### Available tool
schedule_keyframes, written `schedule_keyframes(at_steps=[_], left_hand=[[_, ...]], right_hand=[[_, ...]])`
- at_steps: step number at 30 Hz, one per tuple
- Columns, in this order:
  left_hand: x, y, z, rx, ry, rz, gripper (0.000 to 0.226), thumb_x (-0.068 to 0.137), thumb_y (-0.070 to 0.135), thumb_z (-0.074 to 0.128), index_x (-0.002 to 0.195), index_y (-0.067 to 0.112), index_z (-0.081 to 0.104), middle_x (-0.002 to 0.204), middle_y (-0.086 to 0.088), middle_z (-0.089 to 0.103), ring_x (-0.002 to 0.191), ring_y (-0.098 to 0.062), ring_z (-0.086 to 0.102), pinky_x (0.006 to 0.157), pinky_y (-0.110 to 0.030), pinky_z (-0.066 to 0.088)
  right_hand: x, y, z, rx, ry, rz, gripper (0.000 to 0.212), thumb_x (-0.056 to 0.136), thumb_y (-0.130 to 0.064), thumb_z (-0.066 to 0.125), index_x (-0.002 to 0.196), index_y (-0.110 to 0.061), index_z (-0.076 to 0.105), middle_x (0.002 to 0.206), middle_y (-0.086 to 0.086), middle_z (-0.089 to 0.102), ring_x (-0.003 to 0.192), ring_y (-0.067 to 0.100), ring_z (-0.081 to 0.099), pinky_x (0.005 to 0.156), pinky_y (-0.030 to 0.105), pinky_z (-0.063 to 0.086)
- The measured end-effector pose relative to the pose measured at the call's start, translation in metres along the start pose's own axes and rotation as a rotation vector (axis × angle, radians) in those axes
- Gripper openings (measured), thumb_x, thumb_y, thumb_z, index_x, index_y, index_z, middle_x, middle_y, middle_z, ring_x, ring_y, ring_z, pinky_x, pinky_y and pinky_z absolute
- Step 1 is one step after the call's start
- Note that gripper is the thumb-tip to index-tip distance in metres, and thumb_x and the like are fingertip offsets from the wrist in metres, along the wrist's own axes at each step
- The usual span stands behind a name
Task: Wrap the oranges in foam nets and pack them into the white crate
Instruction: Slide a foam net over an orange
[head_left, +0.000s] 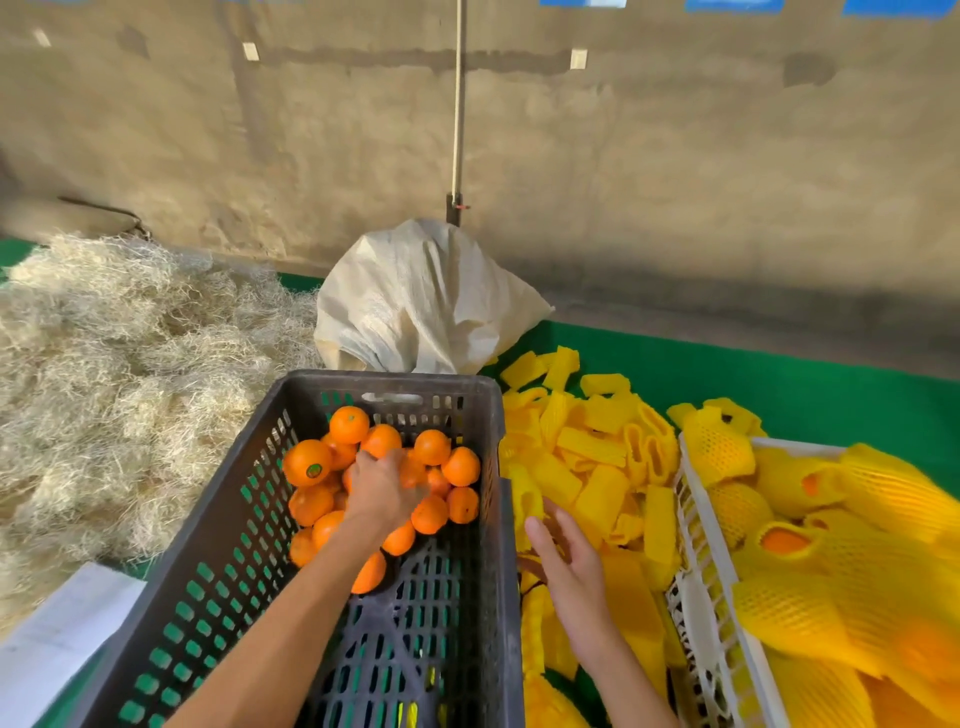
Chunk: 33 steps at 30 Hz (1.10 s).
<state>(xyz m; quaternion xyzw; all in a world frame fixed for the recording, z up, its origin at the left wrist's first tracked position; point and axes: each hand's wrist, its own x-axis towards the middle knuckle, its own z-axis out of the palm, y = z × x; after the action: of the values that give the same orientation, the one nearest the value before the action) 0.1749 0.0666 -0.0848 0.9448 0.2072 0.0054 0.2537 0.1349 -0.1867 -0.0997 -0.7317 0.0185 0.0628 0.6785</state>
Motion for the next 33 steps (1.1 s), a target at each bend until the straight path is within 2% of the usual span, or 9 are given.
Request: schedule_keyframes(at_steps=[3, 7, 10, 12, 14, 17, 23, 27, 33], left_hand=[[-0.026, 0.036, -0.029, -0.495, -0.022, 0.023, 0.069, 0.087, 0.047, 0.081, 0.144, 0.016, 0.056, 0.135, -0.014, 0.061, 0.126, -0.03, 0.058, 0.095, -0.041, 0.053], [-0.079, 0.076, -0.05, -0.973, -0.114, -0.035, 0.068, 0.089, 0.046, 0.078, 0.143, 0.01, 0.056, 0.111, -0.011, 0.074, 0.097, -0.02, 0.075, 0.079, -0.029, 0.064], [-0.113, 0.091, -0.054, -1.226, -0.18, -0.088, 0.076, 0.09, 0.035, 0.08, 0.15, 0.008, 0.044, 0.105, -0.027, 0.073, 0.091, -0.03, 0.073, 0.079, -0.031, 0.064], [-0.129, 0.099, -0.054, -1.379, -0.205, -0.074, 0.065, 0.091, 0.03, 0.079, 0.147, 0.018, 0.047, 0.119, -0.026, 0.07, 0.092, -0.034, 0.069, 0.078, -0.034, 0.064], [-0.137, 0.108, -0.054, -1.425, -0.151, -0.042, 0.041, 0.098, 0.027, 0.071, 0.137, 0.028, 0.059, 0.125, -0.018, 0.067, 0.092, -0.032, 0.066, 0.077, -0.037, 0.062], [-0.145, 0.12, -0.05, -1.338, -0.067, 0.037, 0.026, 0.108, 0.025, 0.055, 0.131, 0.031, 0.065, 0.113, -0.011, 0.065, 0.091, -0.025, 0.064, 0.074, -0.036, 0.057], [-0.172, 0.128, -0.037, -1.208, -0.291, 0.221, 0.076, 0.077, 0.07, 0.079, 0.143, 0.047, 0.05, 0.14, 0.017, 0.06, 0.128, -0.005, 0.058, 0.107, -0.035, 0.051], [-0.182, 0.13, -0.03, -1.186, -0.349, 0.266, 0.091, 0.074, 0.042, 0.093, 0.15, 0.042, 0.042, 0.135, 0.007, 0.067, 0.121, -0.01, 0.066, 0.098, -0.031, 0.057], [-0.181, 0.117, -0.038, -1.527, -0.418, 0.224, 0.061, 0.102, -0.007, 0.045, 0.154, 0.024, 0.045, 0.14, -0.019, 0.064, 0.122, -0.042, 0.061, 0.099, -0.054, 0.049]], right_hand=[[-0.006, -0.009, 0.009, 0.0, -0.04, -0.035, 0.046, 0.079, -0.078, 0.063, 0.122, -0.066, 0.056, 0.124, -0.044, 0.055, 0.114, -0.019, 0.052, 0.089, 0.004, 0.043], [-0.006, -0.009, 0.012, -0.009, 0.092, 0.004, 0.061, 0.098, -0.049, 0.058, 0.148, -0.014, 0.048, 0.146, -0.003, 0.053, 0.13, 0.012, 0.049, 0.106, 0.026, 0.038], [-0.019, -0.037, 0.006, 0.046, 0.143, -0.055, 0.045, 0.102, -0.043, 0.053, 0.141, -0.019, 0.056, 0.129, -0.008, 0.061, 0.121, 0.01, 0.056, 0.1, 0.026, 0.044], [-0.031, -0.058, -0.002, 0.063, 0.159, -0.155, 0.02, 0.104, -0.037, 0.051, 0.11, -0.024, 0.065, 0.091, -0.018, 0.065, 0.084, 0.003, 0.059, 0.075, 0.02, 0.049], [-0.043, -0.074, -0.01, 0.096, 0.211, -0.261, 0.021, 0.103, -0.029, 0.052, 0.084, -0.022, 0.058, 0.061, -0.015, 0.049, 0.054, 0.003, 0.041, 0.051, 0.018, 0.037], [-0.061, -0.097, -0.017, 0.028, 0.228, -0.354, 0.008, 0.098, -0.025, 0.059, 0.097, -0.031, 0.064, 0.071, -0.014, 0.059, 0.048, 0.003, 0.042, 0.044, 0.017, 0.036], [-0.077, -0.115, -0.019, -0.122, 0.16, -0.409, 0.037, 0.09, -0.007, 0.068, 0.117, -0.032, 0.064, 0.116, -0.024, 0.061, 0.11, -0.007, 0.056, 0.084, 0.007, 0.046], [-0.079, -0.119, -0.033, -0.182, 0.206, -0.447, 0.039, 0.091, 0.0, 0.064, 0.104, -0.037, 0.068, 0.107, -0.027, 0.062, 0.103, -0.006, 0.06, 0.078, 0.001, 0.044], [-0.075, -0.132, -0.063, 0.351, -0.1, -0.074, 0.041, 0.094, 0.007, 0.056, 0.106, -0.026, 0.078, 0.104, -0.011, 0.077, 0.099, 0.009, 0.073, 0.076, 0.026, 0.06]])
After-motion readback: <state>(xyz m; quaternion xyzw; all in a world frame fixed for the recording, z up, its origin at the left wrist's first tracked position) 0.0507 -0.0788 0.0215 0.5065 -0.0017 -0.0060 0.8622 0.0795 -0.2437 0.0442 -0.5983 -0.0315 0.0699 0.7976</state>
